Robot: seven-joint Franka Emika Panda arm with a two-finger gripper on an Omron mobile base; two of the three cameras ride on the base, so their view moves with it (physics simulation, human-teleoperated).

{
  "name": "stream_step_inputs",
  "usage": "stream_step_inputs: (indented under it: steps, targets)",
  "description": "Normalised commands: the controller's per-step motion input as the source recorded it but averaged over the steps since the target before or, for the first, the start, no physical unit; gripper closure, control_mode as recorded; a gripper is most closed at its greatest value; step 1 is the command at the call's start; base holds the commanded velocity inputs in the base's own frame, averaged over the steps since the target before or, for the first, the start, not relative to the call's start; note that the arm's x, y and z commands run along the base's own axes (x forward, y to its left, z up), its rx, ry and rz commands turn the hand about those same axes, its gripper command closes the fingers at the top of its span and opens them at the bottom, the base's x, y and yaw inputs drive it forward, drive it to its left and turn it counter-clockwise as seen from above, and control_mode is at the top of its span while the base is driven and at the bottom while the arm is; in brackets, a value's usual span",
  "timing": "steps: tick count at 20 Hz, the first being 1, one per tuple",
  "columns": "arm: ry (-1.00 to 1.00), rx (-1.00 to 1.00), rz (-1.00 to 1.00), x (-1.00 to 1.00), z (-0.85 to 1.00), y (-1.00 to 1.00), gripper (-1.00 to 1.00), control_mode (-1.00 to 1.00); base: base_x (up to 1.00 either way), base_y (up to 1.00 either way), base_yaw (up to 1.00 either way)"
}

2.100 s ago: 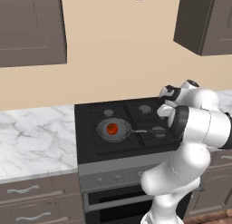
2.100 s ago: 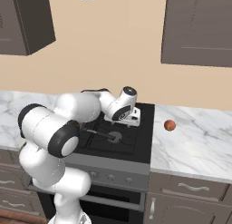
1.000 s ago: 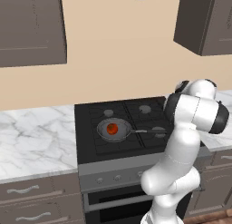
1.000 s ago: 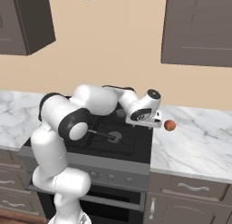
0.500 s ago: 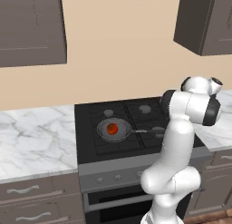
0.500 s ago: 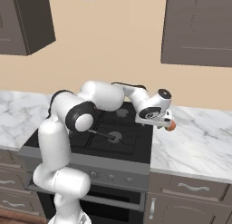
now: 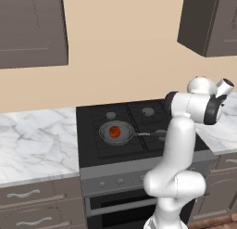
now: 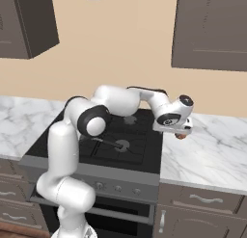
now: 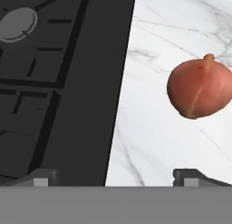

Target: Place the pan on the front left burner on the stove. Then place the tomato and the onion in the pan and turn on the front left burner.

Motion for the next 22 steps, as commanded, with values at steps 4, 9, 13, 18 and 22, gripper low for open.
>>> stream_step_inputs:
  steps: [4,9,13,18,22]
  targets:
    - [-0.01,0.0,0.01,0.3,0.0,-0.17,-1.0,-1.0,0.0,0.0,0.0]
    - [0.0,0.0,0.02,0.27,0.0,-0.21,-1.0,-1.0,0.0,0.0,0.0]
    - [0.0,0.0,0.01,0.19,0.0,-0.28,-1.0,-1.0,0.0,0.0,0.0]
    - [0.0,0.0,0.01,0.31,0.0,-0.26,-1.0,-1.0,0.0,0.0,0.0]
    - [0.0,0.0,0.02,0.31,0.0,-0.15,-1.0,-1.0,0.0,0.0,0.0]
